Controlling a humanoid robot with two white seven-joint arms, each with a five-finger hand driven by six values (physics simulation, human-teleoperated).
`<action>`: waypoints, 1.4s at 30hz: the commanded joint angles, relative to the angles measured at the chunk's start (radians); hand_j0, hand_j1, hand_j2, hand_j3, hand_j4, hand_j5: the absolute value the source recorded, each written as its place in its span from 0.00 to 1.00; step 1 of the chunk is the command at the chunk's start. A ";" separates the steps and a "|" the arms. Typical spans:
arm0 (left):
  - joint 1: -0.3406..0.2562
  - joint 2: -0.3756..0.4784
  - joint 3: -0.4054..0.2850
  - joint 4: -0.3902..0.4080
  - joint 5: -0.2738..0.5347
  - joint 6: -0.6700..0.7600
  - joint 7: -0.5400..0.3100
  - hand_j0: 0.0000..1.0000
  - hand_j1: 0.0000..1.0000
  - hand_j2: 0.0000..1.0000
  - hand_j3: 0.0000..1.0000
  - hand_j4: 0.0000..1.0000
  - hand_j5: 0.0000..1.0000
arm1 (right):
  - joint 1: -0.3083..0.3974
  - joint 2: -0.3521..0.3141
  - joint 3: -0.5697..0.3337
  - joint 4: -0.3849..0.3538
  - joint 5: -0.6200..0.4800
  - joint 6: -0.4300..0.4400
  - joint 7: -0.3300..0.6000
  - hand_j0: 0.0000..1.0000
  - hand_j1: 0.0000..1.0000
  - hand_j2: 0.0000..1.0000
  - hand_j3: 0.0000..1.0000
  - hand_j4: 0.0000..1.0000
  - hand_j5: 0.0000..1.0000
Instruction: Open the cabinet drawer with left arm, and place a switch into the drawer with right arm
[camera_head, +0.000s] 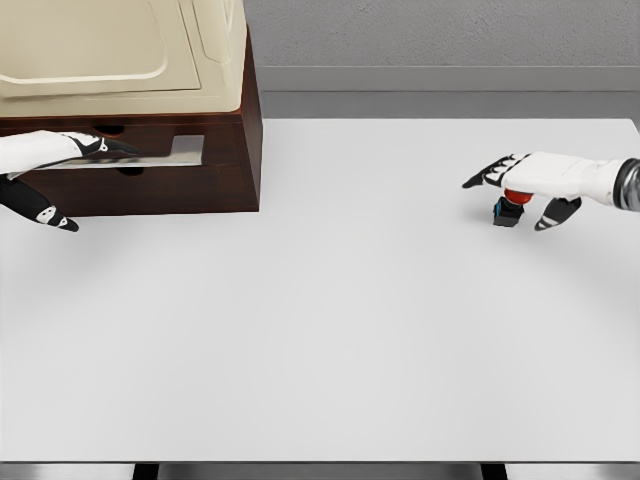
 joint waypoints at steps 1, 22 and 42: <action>0.000 0.000 0.001 0.001 0.004 0.002 0.000 0.99 0.99 0.99 0.99 0.99 0.99 | 0.000 0.002 0.000 0.008 -0.005 0.003 0.000 1.00 1.00 1.00 1.00 1.00 1.00; 0.002 -0.021 0.003 -0.014 -0.021 0.028 0.000 0.83 0.83 0.83 0.83 0.83 0.83 | -0.017 0.014 0.002 0.048 -0.003 0.003 0.000 1.00 1.00 1.00 1.00 1.00 1.00; 0.012 0.100 0.000 -0.181 -0.015 -0.049 -0.002 0.80 0.80 0.80 0.80 0.80 0.80 | -0.018 0.017 0.002 0.041 0.000 0.003 0.000 1.00 1.00 1.00 1.00 1.00 1.00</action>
